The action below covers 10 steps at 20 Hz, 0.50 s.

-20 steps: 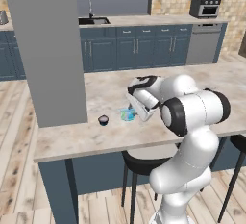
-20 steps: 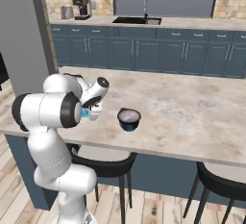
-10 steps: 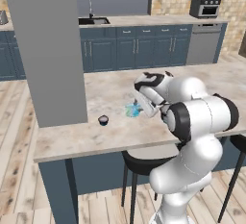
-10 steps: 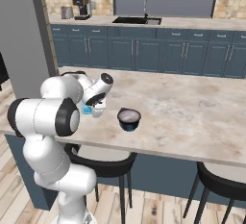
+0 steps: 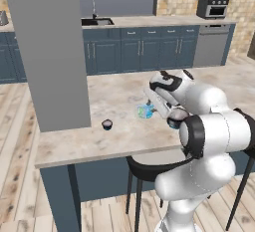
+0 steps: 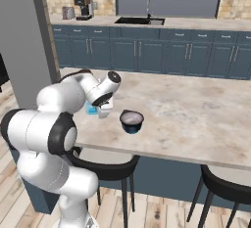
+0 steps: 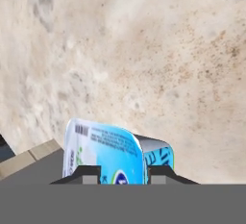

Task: Stack the yogurt containers by placing the smaller containers on top of the larger containers.

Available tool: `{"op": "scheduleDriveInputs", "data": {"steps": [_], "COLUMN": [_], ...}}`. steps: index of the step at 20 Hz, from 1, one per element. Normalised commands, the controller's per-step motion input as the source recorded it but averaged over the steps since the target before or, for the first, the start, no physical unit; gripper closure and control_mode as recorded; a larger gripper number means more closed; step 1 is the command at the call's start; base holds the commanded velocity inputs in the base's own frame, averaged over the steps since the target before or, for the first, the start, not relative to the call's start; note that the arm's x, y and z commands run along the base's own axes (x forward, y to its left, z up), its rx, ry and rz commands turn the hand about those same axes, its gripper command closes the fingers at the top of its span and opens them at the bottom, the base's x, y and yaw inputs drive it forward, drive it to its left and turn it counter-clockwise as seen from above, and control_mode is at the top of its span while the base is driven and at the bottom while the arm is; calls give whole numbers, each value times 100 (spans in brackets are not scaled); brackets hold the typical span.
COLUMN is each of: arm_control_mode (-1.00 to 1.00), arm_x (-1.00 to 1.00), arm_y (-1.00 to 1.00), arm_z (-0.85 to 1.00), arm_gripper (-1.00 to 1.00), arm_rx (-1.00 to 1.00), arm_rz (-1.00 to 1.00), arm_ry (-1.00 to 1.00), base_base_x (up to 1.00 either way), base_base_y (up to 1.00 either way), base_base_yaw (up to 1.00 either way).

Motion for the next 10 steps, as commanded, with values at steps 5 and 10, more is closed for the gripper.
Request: {"op": "scheduleDriveInputs", "data": {"steps": [5, 10], "arm_control_mode": [-100, -100], "arm_x": [-22, -23], "arm_y": [-24, -26], "arm_z": [34, 33], "arm_gripper": [100, 100], "arm_rx": [0, 0], "arm_rz": [0, 0], "arm_ry": [-1, -2], "base_base_x": [0, 0], "base_base_y": [0, 0], "base_base_yaw": [0, 0]}}
